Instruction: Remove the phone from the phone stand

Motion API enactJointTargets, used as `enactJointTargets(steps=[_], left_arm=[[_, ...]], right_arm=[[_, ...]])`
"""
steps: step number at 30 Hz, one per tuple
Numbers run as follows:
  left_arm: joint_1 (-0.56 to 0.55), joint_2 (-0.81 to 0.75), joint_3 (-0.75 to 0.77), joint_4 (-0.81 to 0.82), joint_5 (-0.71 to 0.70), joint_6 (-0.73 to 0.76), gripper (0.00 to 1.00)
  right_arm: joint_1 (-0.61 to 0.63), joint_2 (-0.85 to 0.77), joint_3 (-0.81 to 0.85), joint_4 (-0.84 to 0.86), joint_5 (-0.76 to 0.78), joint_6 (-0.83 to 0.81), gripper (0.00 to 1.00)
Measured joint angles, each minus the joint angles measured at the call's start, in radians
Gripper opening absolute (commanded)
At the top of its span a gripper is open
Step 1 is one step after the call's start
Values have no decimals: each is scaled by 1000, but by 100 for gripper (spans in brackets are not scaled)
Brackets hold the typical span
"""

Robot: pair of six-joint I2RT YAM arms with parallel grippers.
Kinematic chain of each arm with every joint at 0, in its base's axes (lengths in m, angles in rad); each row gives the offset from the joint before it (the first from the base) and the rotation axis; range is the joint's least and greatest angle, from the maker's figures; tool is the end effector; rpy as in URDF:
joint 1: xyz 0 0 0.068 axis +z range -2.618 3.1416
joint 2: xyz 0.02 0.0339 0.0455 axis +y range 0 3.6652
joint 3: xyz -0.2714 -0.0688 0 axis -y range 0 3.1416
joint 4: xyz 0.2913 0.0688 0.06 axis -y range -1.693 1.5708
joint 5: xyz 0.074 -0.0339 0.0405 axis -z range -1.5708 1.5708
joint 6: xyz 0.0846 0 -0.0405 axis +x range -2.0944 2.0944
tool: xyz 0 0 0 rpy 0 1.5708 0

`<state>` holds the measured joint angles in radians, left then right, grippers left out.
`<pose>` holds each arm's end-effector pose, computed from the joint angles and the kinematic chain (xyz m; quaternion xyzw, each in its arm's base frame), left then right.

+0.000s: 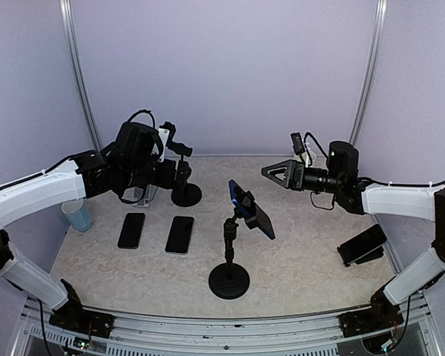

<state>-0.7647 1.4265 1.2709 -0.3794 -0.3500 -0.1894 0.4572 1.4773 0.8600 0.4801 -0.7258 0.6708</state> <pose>0.3160 -0.2630 0.3180 0.1601 0.8449 -0.0895 0.5025 0.3367 0.2282 0.2453 -0.1568 0.7257 0.5545 0.3760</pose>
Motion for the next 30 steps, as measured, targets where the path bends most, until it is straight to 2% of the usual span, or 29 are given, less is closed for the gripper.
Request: enactJointTargets(steps=[9, 18, 24, 30], left_arm=[[-80, -224, -309, -2, -2, -131, 99], [-253, -292, -494, 23, -24, -257, 99], [-414, -278, -593, 79, -47, -356, 99], [-554, -160, -638, 157, -66, -433, 99]], right_arm=[[-18, -40, -73, -13, -9, -5, 100], [-21, -64, -124, -11, -16, 0, 100], [-21, -71, -126, -11, -20, 0, 100], [-21, -79, -127, -11, -19, 0, 100]])
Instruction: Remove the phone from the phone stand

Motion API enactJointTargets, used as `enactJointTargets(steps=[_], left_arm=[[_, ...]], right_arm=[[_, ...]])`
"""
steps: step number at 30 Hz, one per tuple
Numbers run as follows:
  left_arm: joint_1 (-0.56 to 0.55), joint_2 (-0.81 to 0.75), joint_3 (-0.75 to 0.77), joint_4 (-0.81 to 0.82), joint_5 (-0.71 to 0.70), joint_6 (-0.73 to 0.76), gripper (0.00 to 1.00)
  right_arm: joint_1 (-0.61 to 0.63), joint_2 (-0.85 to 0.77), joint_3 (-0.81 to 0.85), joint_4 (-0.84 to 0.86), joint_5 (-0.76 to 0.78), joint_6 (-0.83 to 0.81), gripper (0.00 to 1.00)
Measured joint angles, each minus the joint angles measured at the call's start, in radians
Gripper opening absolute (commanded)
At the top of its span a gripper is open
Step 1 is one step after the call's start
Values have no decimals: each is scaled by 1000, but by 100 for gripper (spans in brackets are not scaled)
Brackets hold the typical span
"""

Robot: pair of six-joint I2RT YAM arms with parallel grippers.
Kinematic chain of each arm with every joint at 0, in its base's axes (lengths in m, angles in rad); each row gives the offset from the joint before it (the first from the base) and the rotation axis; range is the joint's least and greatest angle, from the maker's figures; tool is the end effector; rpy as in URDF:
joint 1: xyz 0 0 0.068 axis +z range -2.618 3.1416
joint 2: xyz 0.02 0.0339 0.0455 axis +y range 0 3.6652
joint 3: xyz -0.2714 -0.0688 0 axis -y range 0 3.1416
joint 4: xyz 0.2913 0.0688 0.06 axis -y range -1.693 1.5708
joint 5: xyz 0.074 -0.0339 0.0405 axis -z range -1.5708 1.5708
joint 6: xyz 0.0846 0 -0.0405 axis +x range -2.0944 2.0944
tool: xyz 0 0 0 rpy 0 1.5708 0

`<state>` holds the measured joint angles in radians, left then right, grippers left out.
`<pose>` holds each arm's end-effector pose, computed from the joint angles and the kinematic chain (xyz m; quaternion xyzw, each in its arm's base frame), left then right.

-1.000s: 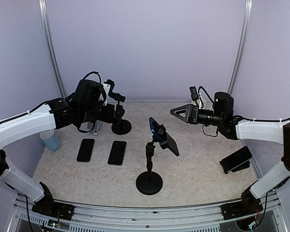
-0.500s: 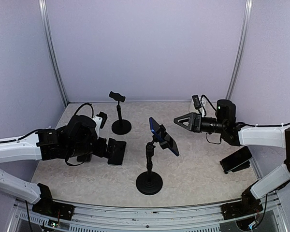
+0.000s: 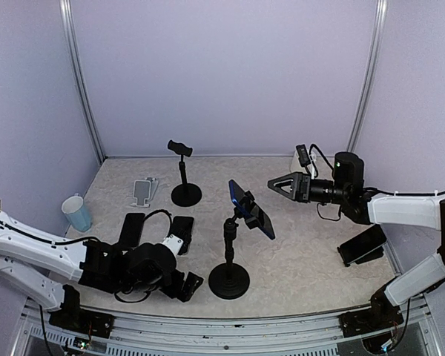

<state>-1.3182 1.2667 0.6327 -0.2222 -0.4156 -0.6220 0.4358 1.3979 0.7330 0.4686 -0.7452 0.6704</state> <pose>0.1101 -0.2899 0.1339 0.2449 0.8863 -0.1731 0.3529 0.3140 0.2095 0.2218 -0.1451 0.7420 0.5498 0.3550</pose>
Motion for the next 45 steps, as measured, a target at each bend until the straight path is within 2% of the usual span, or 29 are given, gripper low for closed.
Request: enactJointTargets(steps=[9, 15, 23, 45], left_arm=[[-115, 205, -9, 122, -11, -25, 99], [-139, 343, 18, 171, -18, -27, 99], [-141, 434, 83, 228, -58, -27, 98], [76, 471, 105, 317, 3, 77, 95]], right_arm=[[0, -4, -15, 0, 1, 0, 100], [0, -11, -24, -1, 1, -4, 100], [-9, -20, -24, -3, 1, -19, 100], [-32, -20, -24, -17, 0, -31, 100]])
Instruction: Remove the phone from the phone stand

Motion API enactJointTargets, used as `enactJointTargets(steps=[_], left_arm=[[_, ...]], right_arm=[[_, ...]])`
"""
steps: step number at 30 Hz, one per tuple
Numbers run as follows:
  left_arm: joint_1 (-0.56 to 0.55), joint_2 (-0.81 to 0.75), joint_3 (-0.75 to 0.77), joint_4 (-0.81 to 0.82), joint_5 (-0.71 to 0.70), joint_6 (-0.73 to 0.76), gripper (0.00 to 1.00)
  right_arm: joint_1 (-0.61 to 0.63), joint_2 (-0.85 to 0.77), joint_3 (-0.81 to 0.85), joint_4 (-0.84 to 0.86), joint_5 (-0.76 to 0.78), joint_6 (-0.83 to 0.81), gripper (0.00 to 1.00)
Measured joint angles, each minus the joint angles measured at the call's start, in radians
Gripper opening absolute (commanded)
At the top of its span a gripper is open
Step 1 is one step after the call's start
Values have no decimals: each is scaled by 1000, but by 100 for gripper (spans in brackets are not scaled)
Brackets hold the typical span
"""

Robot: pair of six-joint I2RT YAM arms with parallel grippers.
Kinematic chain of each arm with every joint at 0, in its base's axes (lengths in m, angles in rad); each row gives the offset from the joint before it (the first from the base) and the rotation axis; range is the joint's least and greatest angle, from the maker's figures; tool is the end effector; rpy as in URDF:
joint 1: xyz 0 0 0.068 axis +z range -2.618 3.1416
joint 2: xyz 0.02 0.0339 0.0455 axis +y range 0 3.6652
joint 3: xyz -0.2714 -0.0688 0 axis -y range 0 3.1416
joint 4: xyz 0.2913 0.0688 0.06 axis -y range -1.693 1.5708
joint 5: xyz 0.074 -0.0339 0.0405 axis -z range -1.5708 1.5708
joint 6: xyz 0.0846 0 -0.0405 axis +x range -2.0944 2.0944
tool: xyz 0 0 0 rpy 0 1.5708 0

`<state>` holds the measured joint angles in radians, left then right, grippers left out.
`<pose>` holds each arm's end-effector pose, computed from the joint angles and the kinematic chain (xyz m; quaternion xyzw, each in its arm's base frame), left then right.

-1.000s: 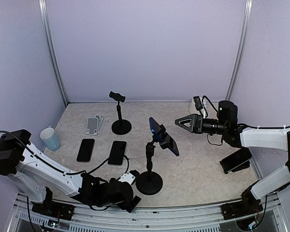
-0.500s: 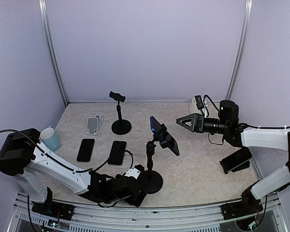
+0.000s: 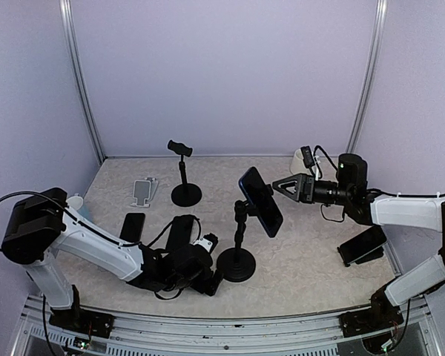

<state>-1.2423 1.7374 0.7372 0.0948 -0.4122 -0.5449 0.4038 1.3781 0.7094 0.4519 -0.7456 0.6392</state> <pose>0.1503 -0.3359 0.0492 0.2533 0.8923 -0.1279 0.3511 0.3147 0.1969 0.2171 -0.1413 0.7477 0.5368 0.3644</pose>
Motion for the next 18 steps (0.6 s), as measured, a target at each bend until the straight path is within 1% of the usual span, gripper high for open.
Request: enactJointTargets(steps=[4, 12, 18], left_arm=[[41, 40, 39, 21, 13, 23, 93], [139, 103, 96, 80, 47, 69, 92], [179, 174, 190, 84, 84, 105, 93]], right_arm=[[-13, -3, -2, -10, 0, -5, 100], [-27, -25, -23, -24, -2, -18, 100], [-38, -34, -35, -37, -3, -21, 100]])
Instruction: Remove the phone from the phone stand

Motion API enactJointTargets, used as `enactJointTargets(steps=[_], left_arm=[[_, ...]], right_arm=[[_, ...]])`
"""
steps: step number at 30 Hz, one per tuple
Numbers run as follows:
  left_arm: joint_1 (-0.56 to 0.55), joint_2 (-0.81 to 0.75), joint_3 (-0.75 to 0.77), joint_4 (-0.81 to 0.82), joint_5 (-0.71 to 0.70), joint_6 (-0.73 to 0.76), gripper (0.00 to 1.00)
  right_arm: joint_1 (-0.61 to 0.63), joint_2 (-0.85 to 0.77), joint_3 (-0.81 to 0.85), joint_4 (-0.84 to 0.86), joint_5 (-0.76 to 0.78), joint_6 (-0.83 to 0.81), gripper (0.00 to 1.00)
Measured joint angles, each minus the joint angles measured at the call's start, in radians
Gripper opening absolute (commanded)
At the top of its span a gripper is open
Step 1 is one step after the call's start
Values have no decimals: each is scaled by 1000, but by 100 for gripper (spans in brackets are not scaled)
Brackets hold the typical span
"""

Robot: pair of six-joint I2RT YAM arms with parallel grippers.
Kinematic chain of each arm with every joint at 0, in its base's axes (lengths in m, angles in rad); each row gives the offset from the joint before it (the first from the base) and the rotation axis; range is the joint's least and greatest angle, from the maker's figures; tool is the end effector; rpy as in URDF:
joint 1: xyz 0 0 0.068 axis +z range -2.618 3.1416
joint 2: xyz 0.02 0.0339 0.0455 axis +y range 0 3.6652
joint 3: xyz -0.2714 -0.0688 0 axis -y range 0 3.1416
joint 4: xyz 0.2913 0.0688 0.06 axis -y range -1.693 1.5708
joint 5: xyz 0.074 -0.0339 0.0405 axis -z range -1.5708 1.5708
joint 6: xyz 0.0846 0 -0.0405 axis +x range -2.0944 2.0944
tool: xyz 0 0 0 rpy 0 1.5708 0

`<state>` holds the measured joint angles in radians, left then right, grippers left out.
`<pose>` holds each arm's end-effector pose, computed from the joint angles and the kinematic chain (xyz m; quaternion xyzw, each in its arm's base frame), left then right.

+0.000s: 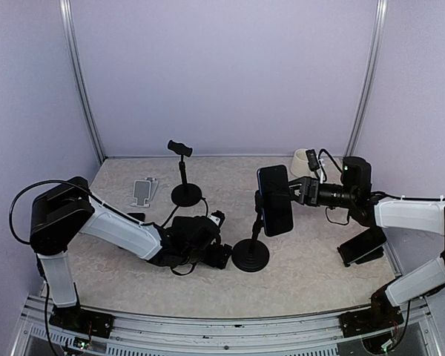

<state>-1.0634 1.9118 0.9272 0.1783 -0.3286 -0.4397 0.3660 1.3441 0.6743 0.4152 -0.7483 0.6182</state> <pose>0.2321 -0.3613 0.0486 0.2228 0.8899 -0.1404 0.3725 0.3120 0.1812 0.2099 -0.1291 0.7587 0.5238 0.3651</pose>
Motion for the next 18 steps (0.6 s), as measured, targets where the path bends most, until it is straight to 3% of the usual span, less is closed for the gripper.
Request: enactJointTargets(steps=[7, 18], left_arm=[[-8, -26, -31, 17, 34, 17, 98], [-184, -62, -75, 8, 21, 21, 99]], right_arm=[[-29, -16, -1, -24, -1, -11, 100], [-70, -26, -31, -31, -14, -16, 99]])
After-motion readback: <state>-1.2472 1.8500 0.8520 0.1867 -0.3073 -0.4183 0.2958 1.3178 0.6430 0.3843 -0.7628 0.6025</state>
